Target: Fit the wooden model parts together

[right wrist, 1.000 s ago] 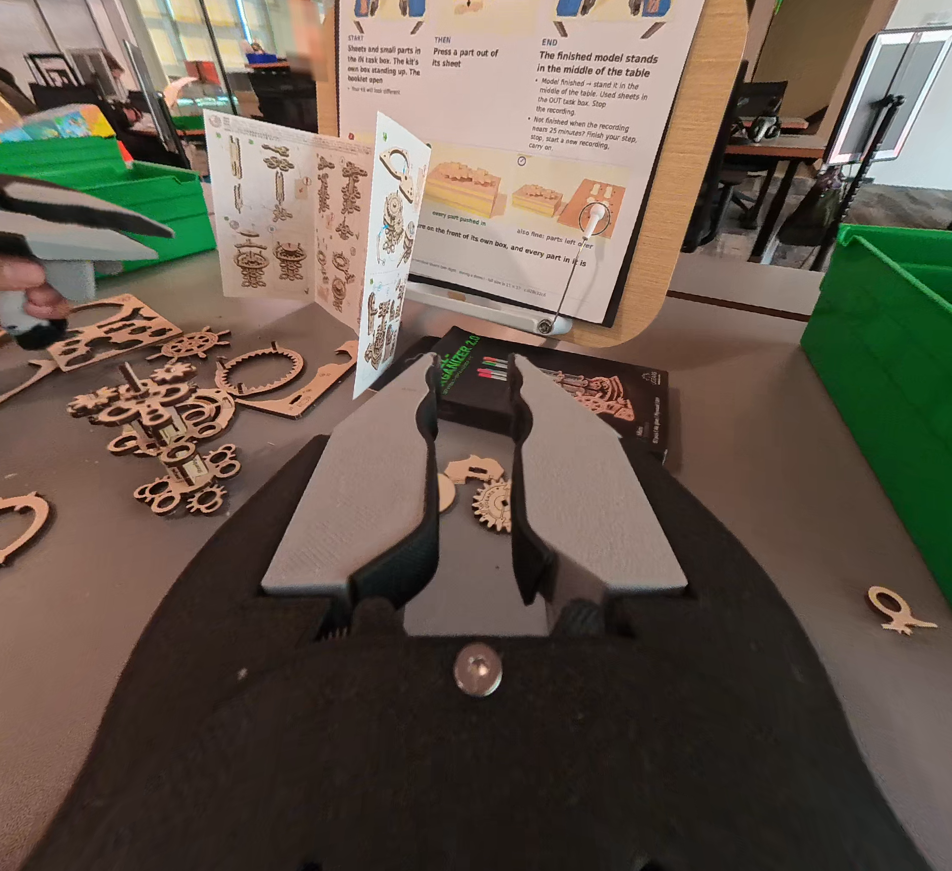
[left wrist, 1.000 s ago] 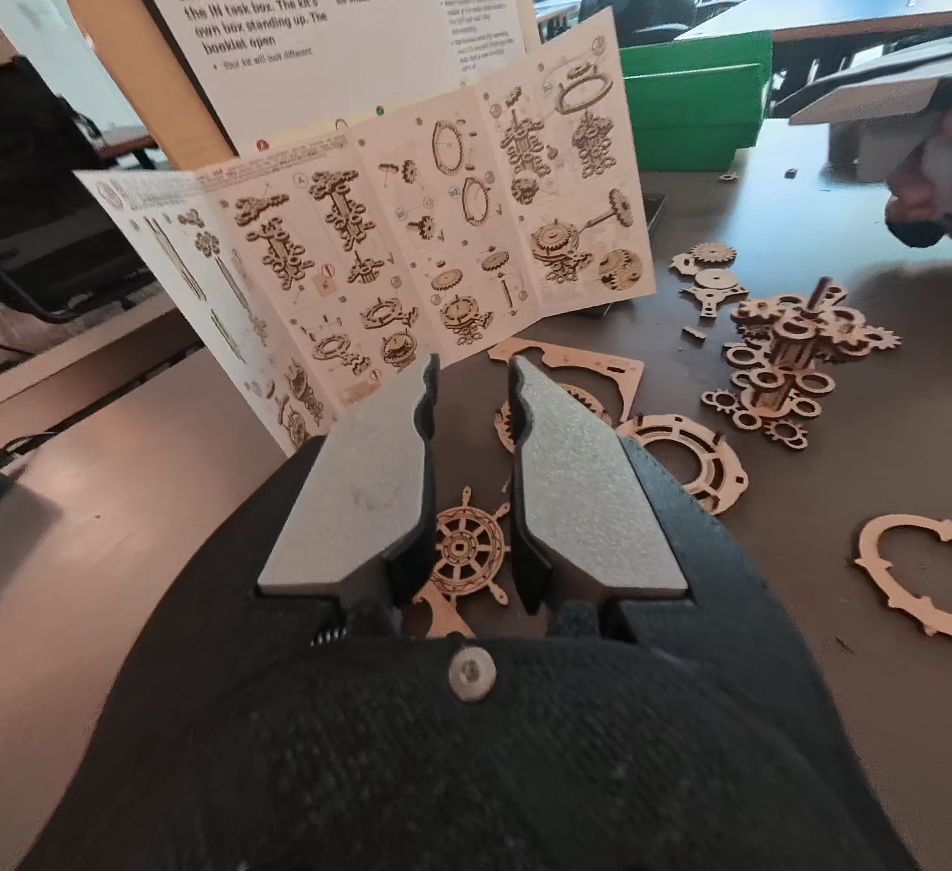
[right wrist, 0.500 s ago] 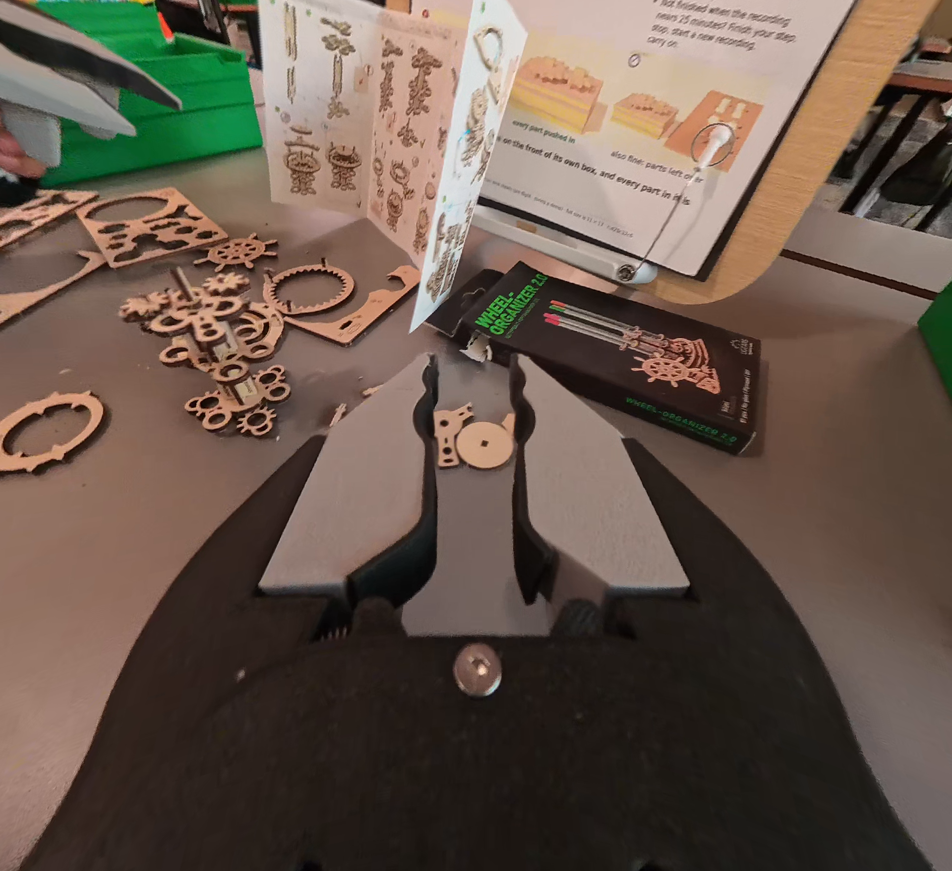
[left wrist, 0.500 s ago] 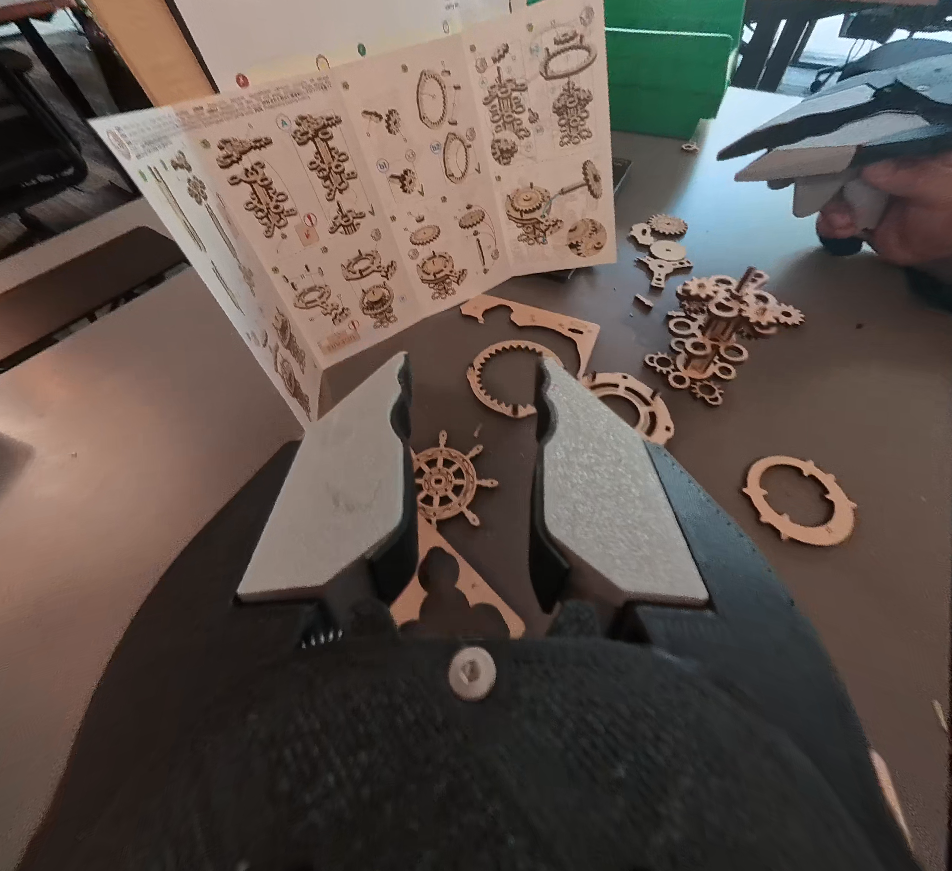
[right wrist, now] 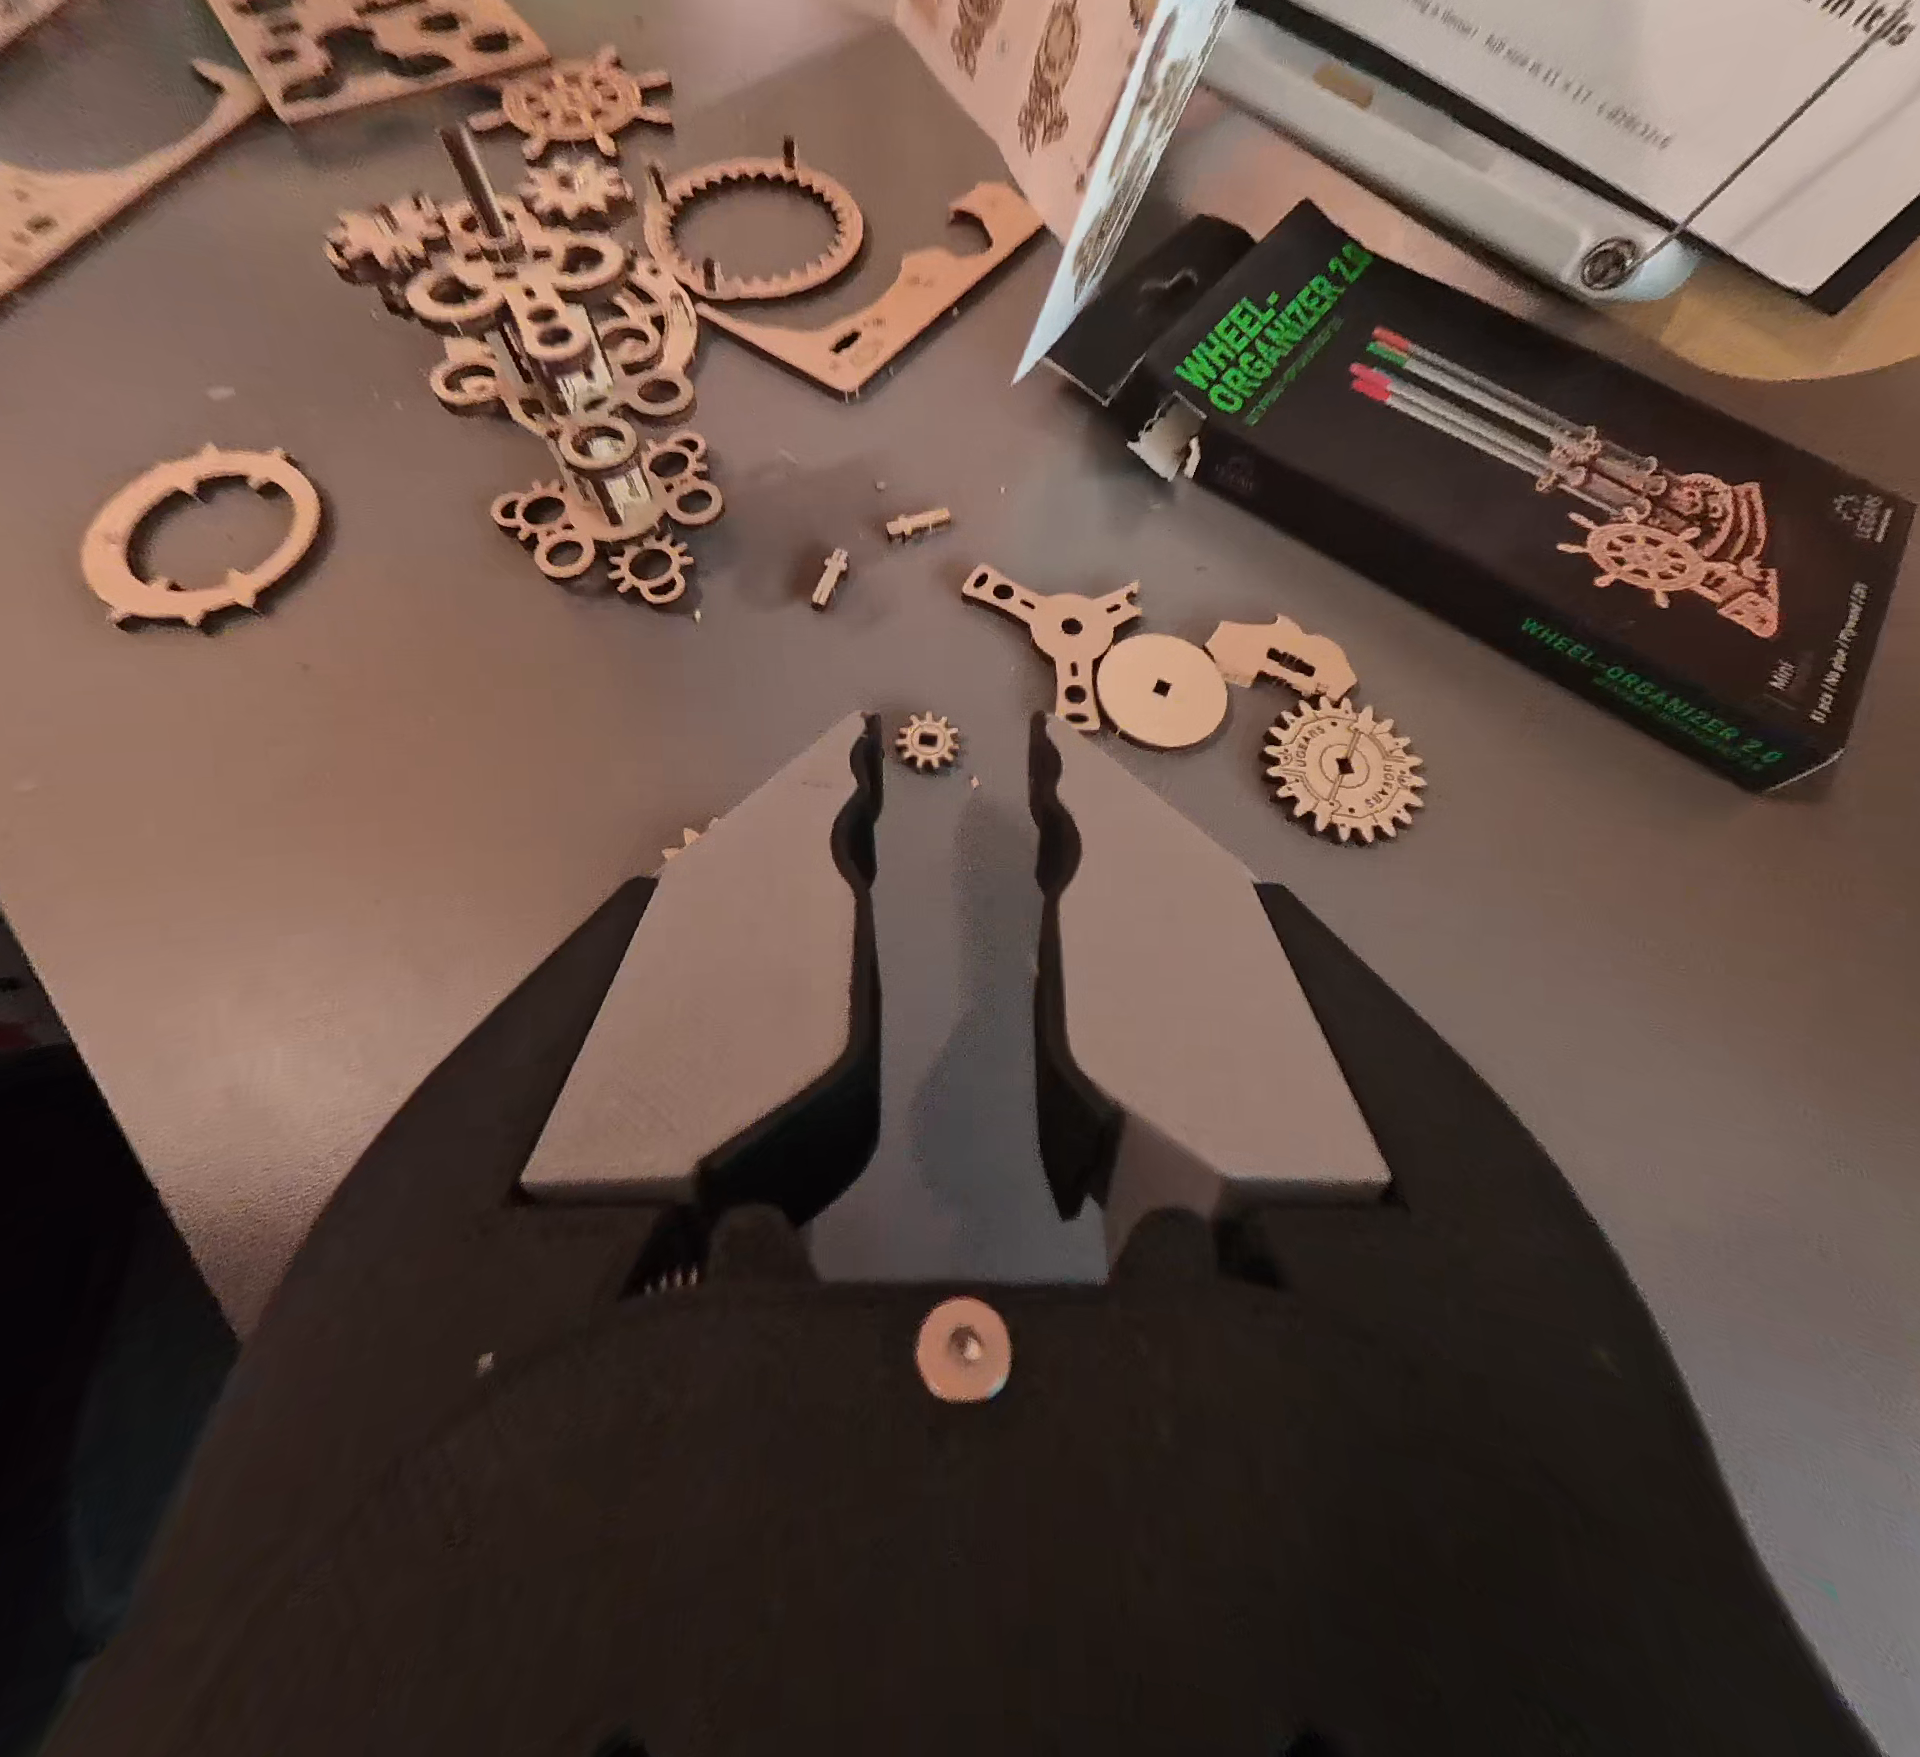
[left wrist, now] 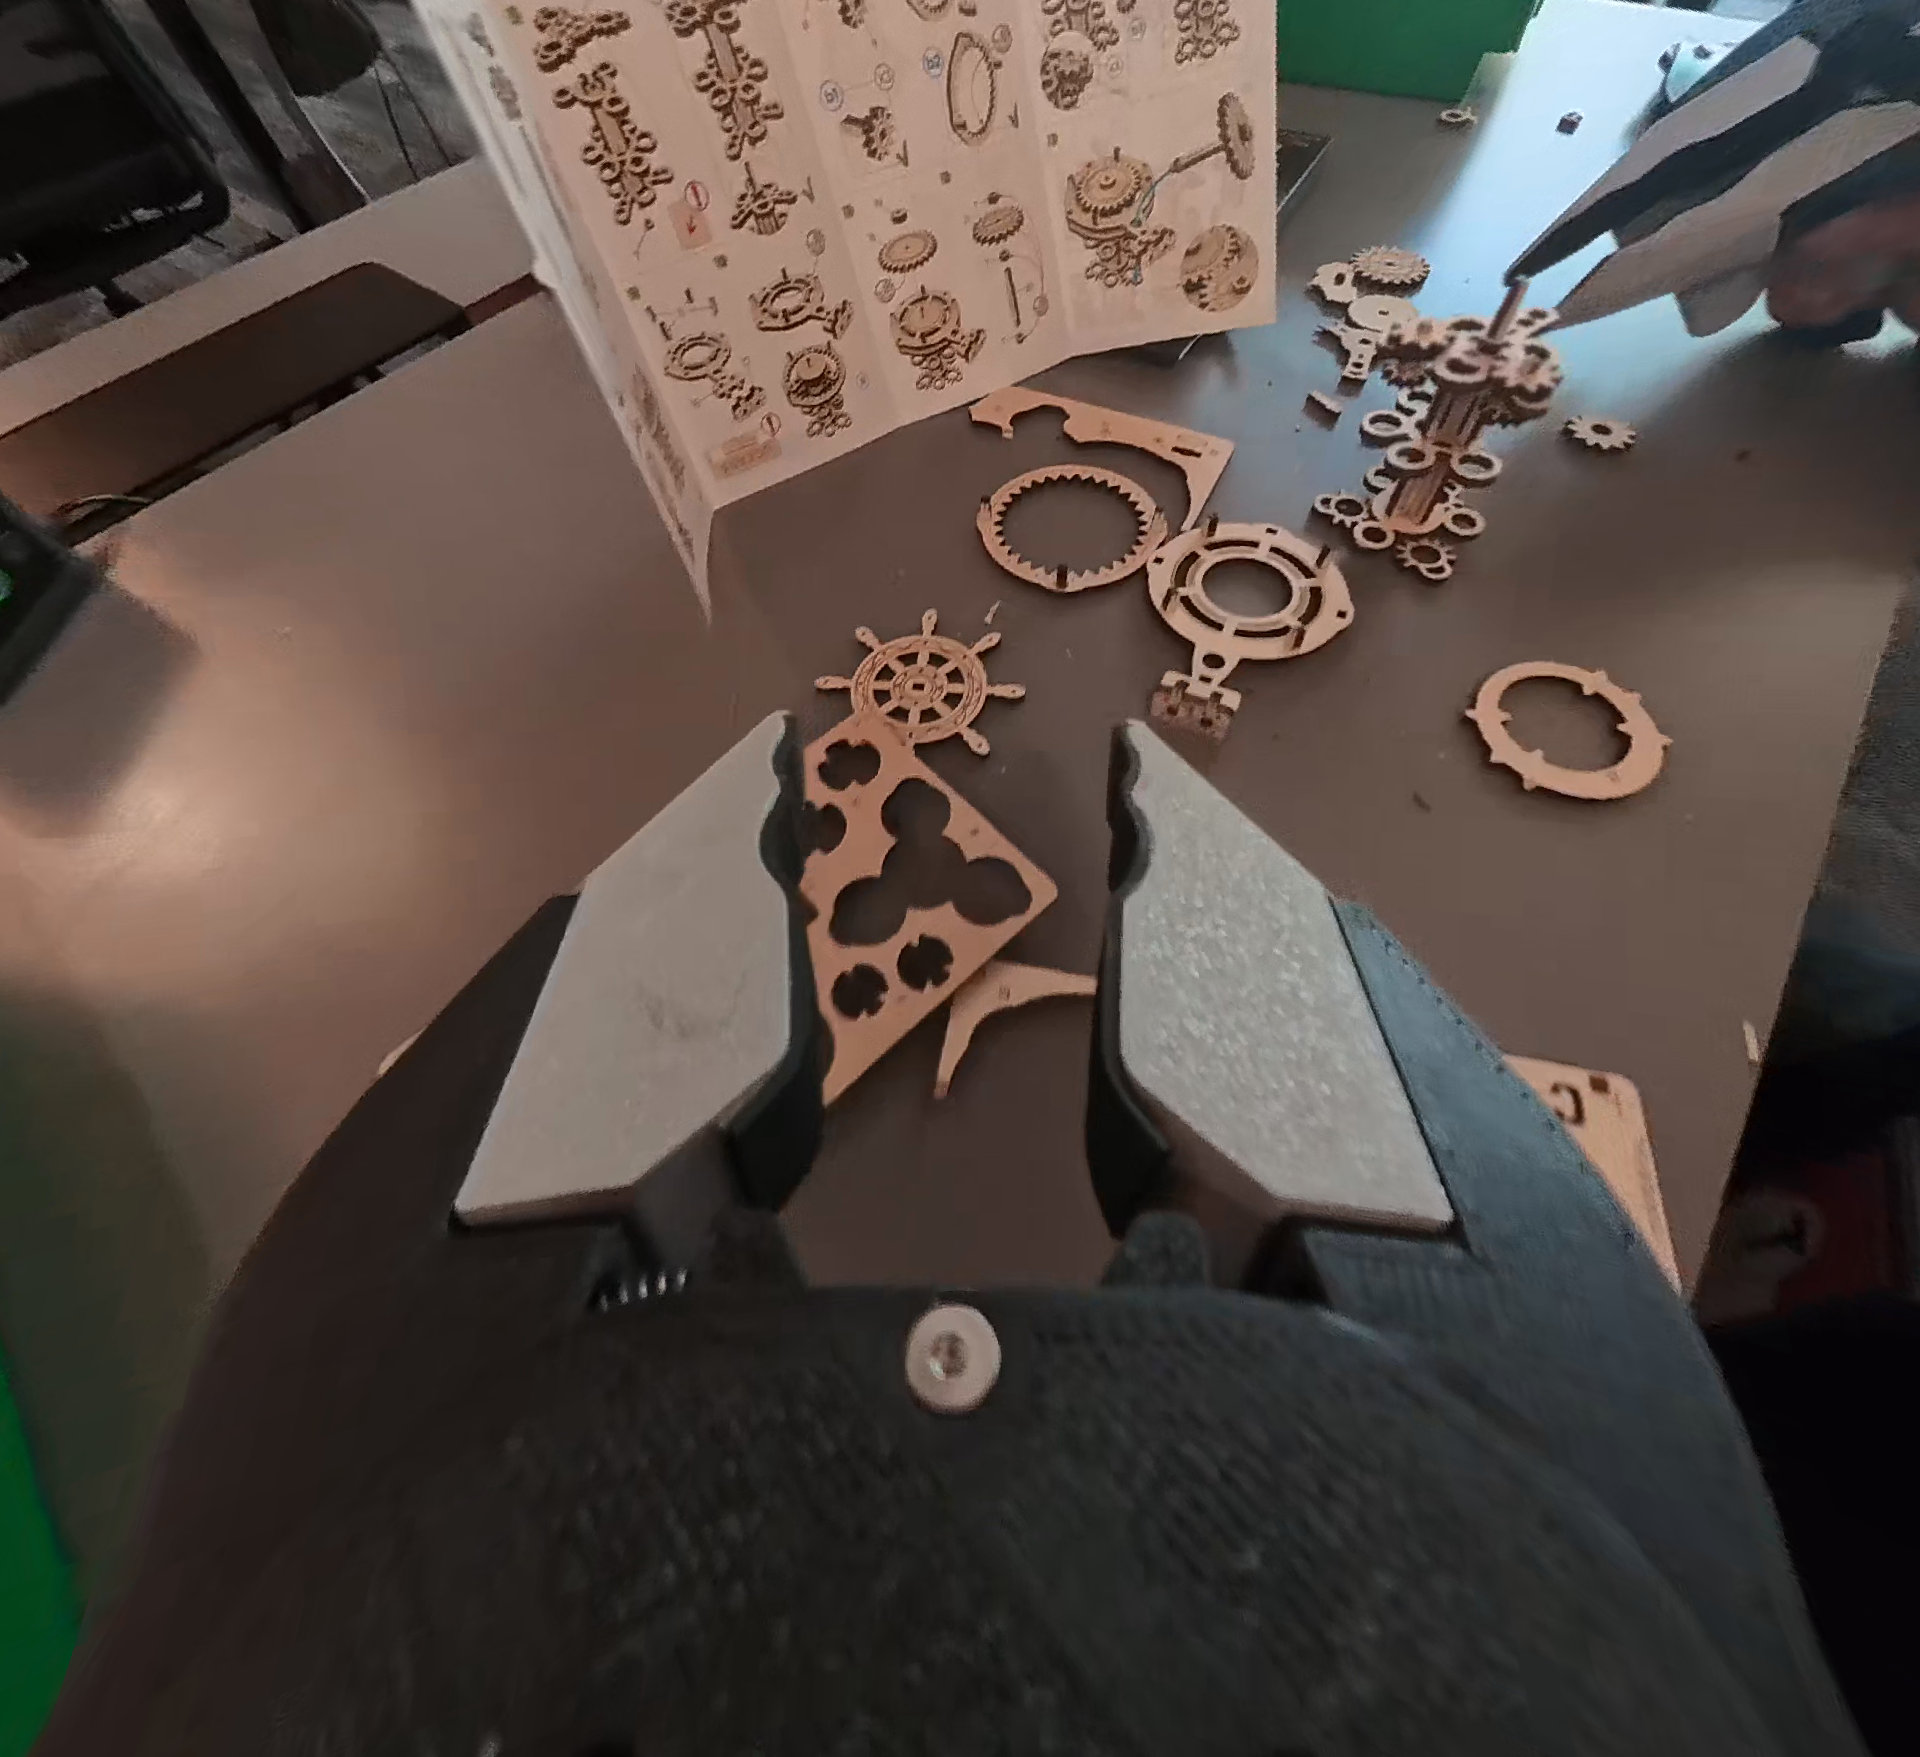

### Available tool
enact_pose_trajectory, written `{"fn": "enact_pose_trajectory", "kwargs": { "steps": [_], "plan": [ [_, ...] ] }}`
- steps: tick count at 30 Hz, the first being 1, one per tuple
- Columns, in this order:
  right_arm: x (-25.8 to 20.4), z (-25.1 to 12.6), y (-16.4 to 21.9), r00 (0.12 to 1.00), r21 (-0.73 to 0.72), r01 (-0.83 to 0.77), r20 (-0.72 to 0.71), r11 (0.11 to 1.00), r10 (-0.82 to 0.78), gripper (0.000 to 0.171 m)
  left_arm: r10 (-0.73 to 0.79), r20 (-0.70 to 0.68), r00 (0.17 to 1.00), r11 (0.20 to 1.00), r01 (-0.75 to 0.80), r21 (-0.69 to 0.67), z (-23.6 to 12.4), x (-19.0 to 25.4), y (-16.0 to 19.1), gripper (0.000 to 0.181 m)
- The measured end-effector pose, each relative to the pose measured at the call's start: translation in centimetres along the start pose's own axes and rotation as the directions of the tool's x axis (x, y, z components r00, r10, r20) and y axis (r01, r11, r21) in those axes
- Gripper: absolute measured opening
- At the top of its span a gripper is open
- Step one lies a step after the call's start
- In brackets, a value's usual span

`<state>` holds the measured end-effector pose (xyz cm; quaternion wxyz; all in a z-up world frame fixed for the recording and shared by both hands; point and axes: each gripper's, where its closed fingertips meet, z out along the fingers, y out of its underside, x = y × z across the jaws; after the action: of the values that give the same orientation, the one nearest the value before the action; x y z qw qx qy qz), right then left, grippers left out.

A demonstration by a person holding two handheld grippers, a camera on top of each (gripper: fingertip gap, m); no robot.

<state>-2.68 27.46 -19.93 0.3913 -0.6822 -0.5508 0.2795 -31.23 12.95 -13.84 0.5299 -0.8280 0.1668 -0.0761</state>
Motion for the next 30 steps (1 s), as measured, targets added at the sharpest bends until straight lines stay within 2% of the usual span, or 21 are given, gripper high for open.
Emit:
{"fn": "enact_pose_trajectory", "kwargs": {
  "steps": [7, 11, 14, 17, 19, 24, 27, 30],
  "plan": [
    [-0.3, 1.7, 2.1, 1.0, -0.177, 0.025, 0.003, 0.984, -0.025, 0.034, 0.02, 0.075, 0.997, 0.999, -0.018, -0.037, -4.7, -1.2, 1.8, 0.06],
    [-0.4, 2.2, 1.9, 1.0, -0.176, 0.028, 0.011, 0.984, -0.026, 0.029, 0.032, 0.076, 0.997, 0.993, -0.023, -0.113, -6.5, -0.5, 4.4, 0.062],
    [-0.6, 2.5, 1.7, 0.999, -0.179, 0.026, 0.033, 0.984, -0.021, 0.01, 0.013, 0.054, 0.998, 0.992, -0.006, -0.125, -7.0, 0.8, 5.6, 0.062],
    [-0.7, 2.7, 1.6, 0.999, -0.178, 0.038, 0.037, 0.983, -0.032, 0.01, 0.001, 0.021, 1.0, 0.991, 0.001, -0.132, -7.0, 2.4, 6.4, 0.061],
    [-0.6, 2.6, 1.4, 0.999, -0.161, 0.03, 0.036, 0.986, -0.025, 0.01, 0.0, 0.005, 1.0, 0.99, 0.001, -0.138, -6.6, 3.2, 6.8, 0.059],
    [-0.3, 1.1, -0.6, 0.996, 0.0, -0.042, 0.074, 0.999, 0.042, 0.01, -0.034, -0.053, 0.998, 0.991, 0.027, -0.127, -5.5, 4.7, 7.1, 0.056],
    [-0.3, 0.1, -1.5, 0.992, 0.079, -0.083, 0.107, 0.993, 0.074, 0.01, -0.032, -0.08, 0.996, 0.998, 0.028, -0.052, -5.0, 5.6, 5.6, 0.044],
    [-0.9, -0.6, -1.9, 0.983, 0.092, -0.121, 0.151, 0.988, 0.106, 0.01, 0.063, -0.051, 0.997, 0.996, -0.059, 0.066, -4.5, 6.6, 3.2, 0.031]
  ]
}}
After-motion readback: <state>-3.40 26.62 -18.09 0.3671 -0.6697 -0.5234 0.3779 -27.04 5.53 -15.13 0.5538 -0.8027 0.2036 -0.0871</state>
